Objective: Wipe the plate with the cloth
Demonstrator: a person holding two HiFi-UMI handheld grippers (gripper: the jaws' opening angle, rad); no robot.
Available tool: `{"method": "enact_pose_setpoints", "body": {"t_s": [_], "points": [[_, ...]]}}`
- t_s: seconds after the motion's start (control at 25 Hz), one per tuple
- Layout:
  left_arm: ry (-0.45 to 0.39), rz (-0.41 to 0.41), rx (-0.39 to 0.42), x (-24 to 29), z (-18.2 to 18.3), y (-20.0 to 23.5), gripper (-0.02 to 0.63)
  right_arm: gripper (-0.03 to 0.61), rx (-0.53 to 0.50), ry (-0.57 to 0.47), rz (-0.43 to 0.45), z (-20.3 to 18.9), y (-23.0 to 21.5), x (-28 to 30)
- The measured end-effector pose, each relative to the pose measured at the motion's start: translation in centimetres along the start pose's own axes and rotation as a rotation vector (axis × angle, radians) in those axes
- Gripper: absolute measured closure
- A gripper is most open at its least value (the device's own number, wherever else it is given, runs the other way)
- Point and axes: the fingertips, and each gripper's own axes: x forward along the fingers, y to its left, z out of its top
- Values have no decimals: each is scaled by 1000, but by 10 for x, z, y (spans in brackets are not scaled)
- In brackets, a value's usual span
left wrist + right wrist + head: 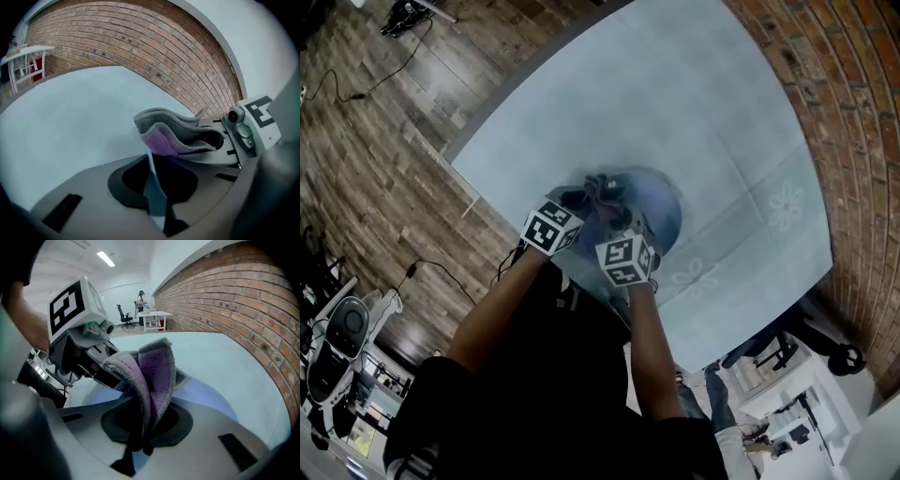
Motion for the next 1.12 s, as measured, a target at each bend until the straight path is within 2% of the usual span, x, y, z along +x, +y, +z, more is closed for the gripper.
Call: {"method": "enact_pose_setpoints", "body": {"t_s": [0.32,0.56,1.12], "points": [[1,7,9,1,0,1,560,517,-104,11,-29,7,-10,10],[5,11,23,-4,-3,4,558,517,-99,9,-55,13,-13,14],[-14,14,5,-2,-1,2,558,517,-75,41,-154,9,-50,7]]}}
